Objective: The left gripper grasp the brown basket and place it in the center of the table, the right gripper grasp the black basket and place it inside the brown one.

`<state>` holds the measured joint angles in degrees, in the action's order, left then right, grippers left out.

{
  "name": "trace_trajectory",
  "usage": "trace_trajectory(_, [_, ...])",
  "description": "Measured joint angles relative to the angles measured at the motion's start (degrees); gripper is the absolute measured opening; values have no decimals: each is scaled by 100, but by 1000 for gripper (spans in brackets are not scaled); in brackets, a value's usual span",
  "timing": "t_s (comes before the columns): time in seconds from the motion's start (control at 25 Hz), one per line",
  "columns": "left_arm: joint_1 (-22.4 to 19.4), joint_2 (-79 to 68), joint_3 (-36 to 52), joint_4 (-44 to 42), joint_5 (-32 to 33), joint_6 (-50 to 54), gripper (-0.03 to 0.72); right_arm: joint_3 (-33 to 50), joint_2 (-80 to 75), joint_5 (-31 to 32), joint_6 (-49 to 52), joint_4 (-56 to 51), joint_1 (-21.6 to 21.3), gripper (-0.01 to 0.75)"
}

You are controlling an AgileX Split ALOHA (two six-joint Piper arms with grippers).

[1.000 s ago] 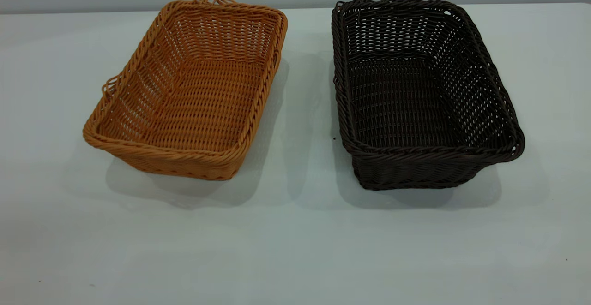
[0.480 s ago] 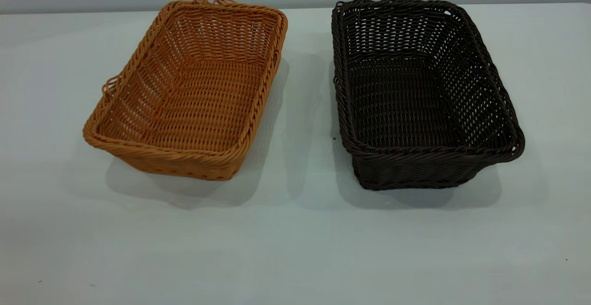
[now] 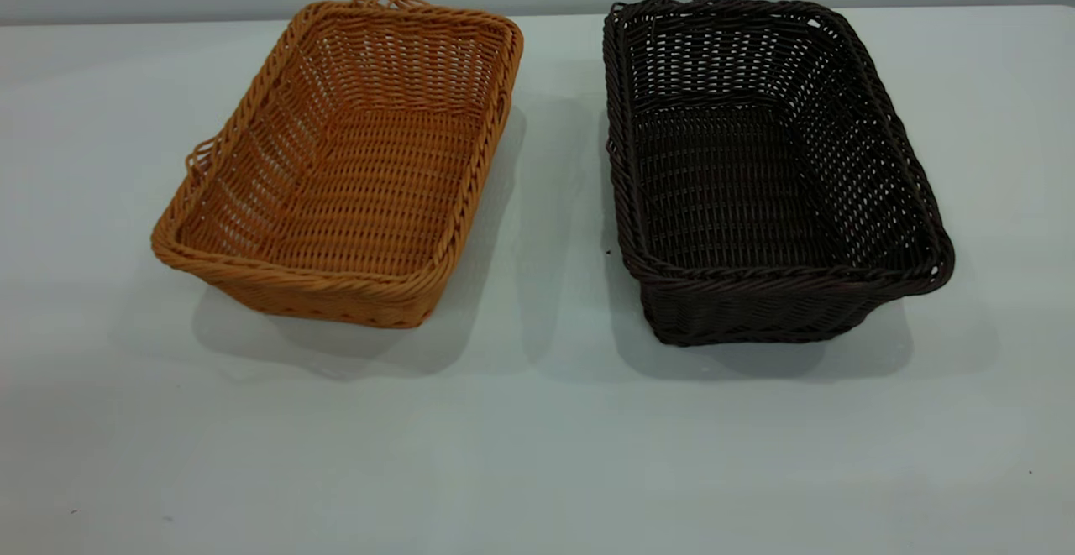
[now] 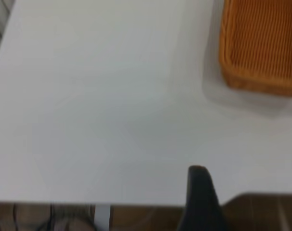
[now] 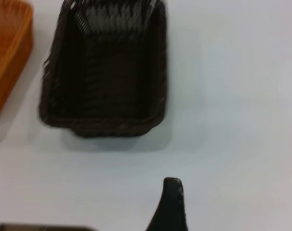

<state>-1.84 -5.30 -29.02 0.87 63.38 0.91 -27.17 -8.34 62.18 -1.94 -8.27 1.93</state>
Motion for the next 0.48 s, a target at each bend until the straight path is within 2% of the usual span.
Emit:
trace_trajectory(0.2, [0, -1470, -299, 5, -454, -334, 534, -50, -1384, -678, -556, -789, 0, 594])
trace_trajectory(0.48, [0, -3288, -487, 74, -2015, -604, 563, -50, -3792, -1188, -2364, -2972, 0, 594])
